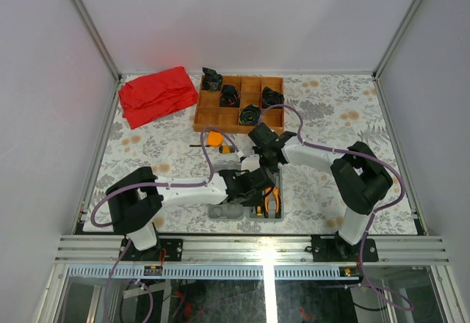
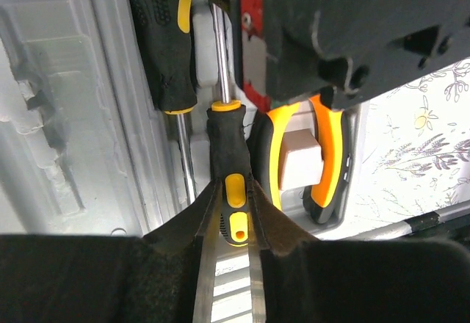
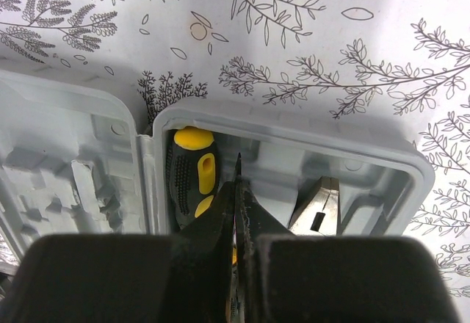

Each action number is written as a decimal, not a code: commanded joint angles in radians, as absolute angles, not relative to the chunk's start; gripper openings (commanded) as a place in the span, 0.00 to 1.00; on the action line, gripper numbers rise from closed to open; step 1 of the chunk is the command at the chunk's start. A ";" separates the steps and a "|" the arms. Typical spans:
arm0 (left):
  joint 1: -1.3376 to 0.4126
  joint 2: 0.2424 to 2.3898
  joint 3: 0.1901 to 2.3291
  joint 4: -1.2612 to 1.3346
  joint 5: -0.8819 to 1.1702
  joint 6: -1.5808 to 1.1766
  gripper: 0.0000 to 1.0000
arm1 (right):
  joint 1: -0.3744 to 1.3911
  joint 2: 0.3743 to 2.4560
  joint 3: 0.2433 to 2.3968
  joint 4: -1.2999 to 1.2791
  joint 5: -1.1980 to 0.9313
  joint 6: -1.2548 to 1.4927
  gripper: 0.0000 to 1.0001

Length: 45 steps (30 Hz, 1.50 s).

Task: Sort the tools into containers
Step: Adjust the screwdriver in the storage box.

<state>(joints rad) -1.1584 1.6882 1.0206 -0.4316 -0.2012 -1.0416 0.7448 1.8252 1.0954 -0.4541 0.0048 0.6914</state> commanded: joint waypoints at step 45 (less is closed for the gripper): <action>-0.850 1.231 0.594 -0.307 -0.082 -0.780 0.39 | 0.840 1.643 0.871 -0.488 0.107 0.680 0.00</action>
<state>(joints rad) -0.8532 1.2388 0.6254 -0.3611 -0.0559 -0.7982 0.8288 1.6653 0.9039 -0.2077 0.1196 0.7322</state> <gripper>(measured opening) 0.388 0.010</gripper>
